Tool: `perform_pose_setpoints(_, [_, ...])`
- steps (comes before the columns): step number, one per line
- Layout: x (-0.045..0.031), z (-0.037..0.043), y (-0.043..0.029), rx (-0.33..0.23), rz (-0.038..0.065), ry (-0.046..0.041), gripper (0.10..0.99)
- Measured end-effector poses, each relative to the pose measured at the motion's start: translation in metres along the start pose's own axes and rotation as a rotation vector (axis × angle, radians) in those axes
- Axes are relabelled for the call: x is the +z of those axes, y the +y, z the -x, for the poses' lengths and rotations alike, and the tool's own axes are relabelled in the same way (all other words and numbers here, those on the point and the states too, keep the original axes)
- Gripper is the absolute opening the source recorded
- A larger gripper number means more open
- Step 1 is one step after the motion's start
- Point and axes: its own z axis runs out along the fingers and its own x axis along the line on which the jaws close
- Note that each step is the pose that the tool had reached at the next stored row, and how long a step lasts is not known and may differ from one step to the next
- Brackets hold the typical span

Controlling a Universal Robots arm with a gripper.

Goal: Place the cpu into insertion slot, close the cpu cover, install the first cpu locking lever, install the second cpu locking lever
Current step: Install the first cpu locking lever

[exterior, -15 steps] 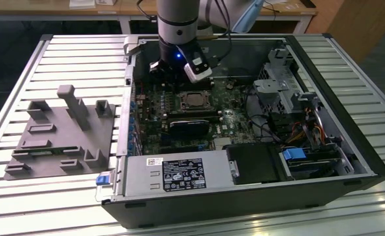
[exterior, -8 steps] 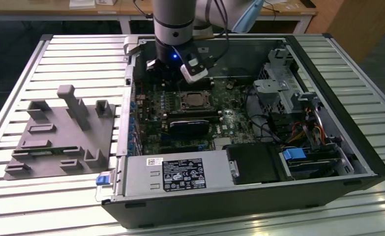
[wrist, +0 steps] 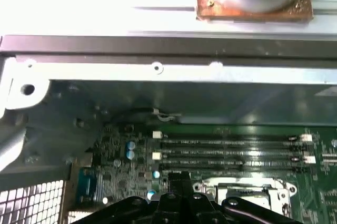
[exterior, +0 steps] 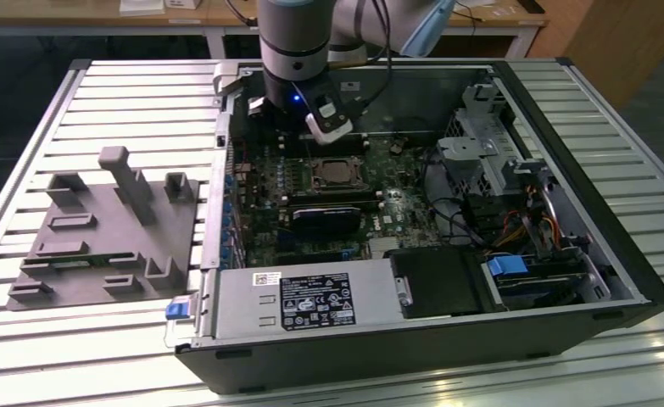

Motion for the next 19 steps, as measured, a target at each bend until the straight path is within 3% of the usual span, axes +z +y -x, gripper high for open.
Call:
perform_pose_setpoints(7, [-0.0001, 0.004, 0.0, 0.0, 0.0, 0.0001, 0.106])
perform_pose_setpoints(19, [-0.0002, 0.0423, 0.0, 0.0, 0.0, 0.0001, 0.106])
